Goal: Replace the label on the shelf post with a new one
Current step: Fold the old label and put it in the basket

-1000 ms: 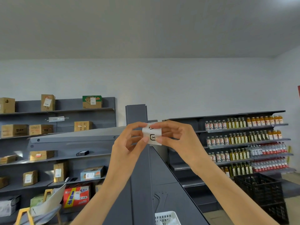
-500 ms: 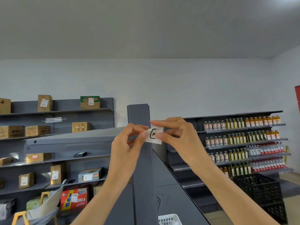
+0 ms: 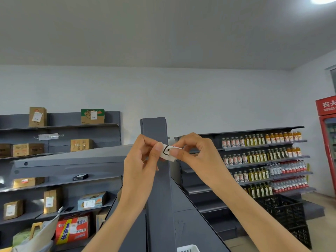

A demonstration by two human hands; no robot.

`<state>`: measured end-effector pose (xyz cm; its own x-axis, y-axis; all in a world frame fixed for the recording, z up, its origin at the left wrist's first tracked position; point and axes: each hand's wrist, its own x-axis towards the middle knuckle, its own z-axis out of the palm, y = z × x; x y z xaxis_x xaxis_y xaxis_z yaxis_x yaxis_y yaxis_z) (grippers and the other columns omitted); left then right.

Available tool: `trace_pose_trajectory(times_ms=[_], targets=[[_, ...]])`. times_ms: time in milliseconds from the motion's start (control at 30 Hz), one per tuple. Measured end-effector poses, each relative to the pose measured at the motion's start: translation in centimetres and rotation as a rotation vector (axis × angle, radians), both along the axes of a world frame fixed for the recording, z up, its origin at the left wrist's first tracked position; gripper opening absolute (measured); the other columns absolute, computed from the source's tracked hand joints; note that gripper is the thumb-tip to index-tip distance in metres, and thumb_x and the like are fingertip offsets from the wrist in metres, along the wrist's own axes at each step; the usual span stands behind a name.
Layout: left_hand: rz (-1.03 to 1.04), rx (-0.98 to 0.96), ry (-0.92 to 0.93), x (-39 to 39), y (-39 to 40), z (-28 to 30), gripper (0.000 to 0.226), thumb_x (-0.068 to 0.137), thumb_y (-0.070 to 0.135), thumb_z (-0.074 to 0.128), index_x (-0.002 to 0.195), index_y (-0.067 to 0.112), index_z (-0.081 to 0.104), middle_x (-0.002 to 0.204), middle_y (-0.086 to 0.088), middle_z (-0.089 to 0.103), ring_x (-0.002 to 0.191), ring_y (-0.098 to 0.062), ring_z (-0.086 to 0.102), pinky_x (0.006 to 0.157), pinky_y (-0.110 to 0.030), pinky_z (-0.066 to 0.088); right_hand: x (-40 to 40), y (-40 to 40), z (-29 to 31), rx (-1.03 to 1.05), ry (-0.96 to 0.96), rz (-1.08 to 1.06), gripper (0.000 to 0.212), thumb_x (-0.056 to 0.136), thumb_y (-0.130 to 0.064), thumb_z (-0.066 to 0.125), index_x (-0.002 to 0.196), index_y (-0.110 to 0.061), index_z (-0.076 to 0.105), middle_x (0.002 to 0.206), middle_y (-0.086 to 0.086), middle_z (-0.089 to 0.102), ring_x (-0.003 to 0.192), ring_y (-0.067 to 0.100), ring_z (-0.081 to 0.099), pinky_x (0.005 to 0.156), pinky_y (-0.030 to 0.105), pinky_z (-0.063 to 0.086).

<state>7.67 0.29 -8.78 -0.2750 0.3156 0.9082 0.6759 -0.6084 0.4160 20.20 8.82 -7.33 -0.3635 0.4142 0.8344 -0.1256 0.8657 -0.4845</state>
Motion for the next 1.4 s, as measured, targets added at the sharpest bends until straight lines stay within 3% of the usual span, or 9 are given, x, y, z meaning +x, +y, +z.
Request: trace_pose_trajectory(times_ms=[167,267,433,567,633,767,967,1233,1400], targets=[[-0.258,-0.04,-0.131,-0.5,0.3,0.4,0.011,0.095,0.024,0.052,0.096,0.013,0.052,0.066,-0.008,0.061,0.052,-0.011,0.048,0.049,-0.021,0.042,-0.1,0.0,0.2,-0.12,0.038,0.251,0.013,0.087,-0.013,0.074,0.096,-0.017,0.065,0.079,-0.006,0.074,0.065,0.005,0.063,0.066,0.02,0.052],[-0.46,-0.16,-0.244,-0.6,0.5,0.3,0.023,0.088,0.035,0.054,0.096,0.013,0.053,0.066,-0.005,0.053,0.051,-0.011,0.04,0.046,-0.02,0.038,-0.5,0.0,0.1,-0.115,0.032,0.294,0.018,0.089,-0.011,0.072,0.104,-0.018,0.064,0.082,0.001,0.074,0.074,0.012,0.067,0.073,0.026,0.055],[-0.729,-0.34,-0.432,-0.4,0.8,0.4,0.027,0.085,0.035,0.058,0.1,0.013,0.062,0.063,0.002,0.05,0.047,-0.006,0.034,0.039,-0.016,0.032,-0.4,-0.6,-0.5,-0.043,0.065,0.313,0.024,0.088,-0.005,0.069,0.108,-0.018,0.071,0.088,0.014,0.068,0.075,0.011,0.068,0.08,0.023,0.056],[-0.707,-0.414,-0.435,0.1,1.4,-0.1,0.02,0.095,0.03,0.052,0.103,0.013,0.06,0.055,0.004,0.036,0.048,-0.007,0.03,0.041,-0.017,0.029,-0.4,-0.7,-0.9,0.024,0.101,0.193,0.026,0.086,-0.004,0.072,0.102,-0.024,0.074,0.098,0.013,0.064,0.073,0.02,0.067,0.081,0.025,0.057],[-0.605,-0.331,-0.358,0.6,1.8,-0.6,0.019,0.097,0.029,0.051,0.1,0.013,0.06,0.061,0.001,0.046,0.053,-0.008,0.037,0.047,-0.018,0.035,-0.4,-0.5,-1.3,-0.008,0.143,0.154,0.023,0.085,-0.007,0.074,0.095,-0.027,0.075,0.1,0.004,0.068,0.077,0.018,0.071,0.08,0.028,0.058],[-0.508,-0.167,-0.275,1.6,3.1,-1.7,0.027,0.1,0.029,0.045,0.094,0.008,0.061,0.095,-0.01,0.067,0.079,-0.01,0.057,0.063,-0.018,0.048,0.1,0.5,-1.8,-0.073,0.205,0.05,0.011,0.079,-0.013,0.079,0.086,-0.021,0.077,0.098,-0.005,0.072,0.083,0.013,0.071,0.081,0.035,0.059],[-0.525,-0.149,-0.219,3.2,4.2,-2.4,0.019,0.095,0.023,0.055,0.098,0.008,0.066,0.095,-0.006,0.074,0.092,-0.015,0.07,0.07,-0.019,0.05,2.0,2.4,-2.1,0.028,0.268,-0.075,0.007,0.082,-0.01,0.077,0.086,-0.014,0.073,0.092,-0.003,0.071,0.082,0.014,0.07,0.073,0.027,0.059],[-0.746,-0.218,-0.518,5.8,7.5,-3.7,0.02,0.092,0.01,0.057,0.105,0.003,0.07,0.096,-0.007,0.075,0.088,-0.011,0.071,0.079,-0.015,0.053,4.2,6.3,-3.8,0.433,0.225,-0.201,0.006,0.086,0.003,0.07,0.083,-0.001,0.069,0.095,0.005,0.064,0.084,0.012,0.062,0.072,0.024,0.053],[-0.775,-0.24,-0.693,7.5,10.2,-3.9,0.021,0.094,0.002,0.053,0.108,0.001,0.069,0.102,-0.009,0.075,0.09,-0.011,0.072,0.075,-0.016,0.055,6.0,9.8,-5.1,0.519,0.09,-0.205,0.013,0.09,-0.015,0.066,0.092,-0.005,0.074,0.106,0.003,0.063,0.098,0.013,0.061,0.084,0.027,0.052]])
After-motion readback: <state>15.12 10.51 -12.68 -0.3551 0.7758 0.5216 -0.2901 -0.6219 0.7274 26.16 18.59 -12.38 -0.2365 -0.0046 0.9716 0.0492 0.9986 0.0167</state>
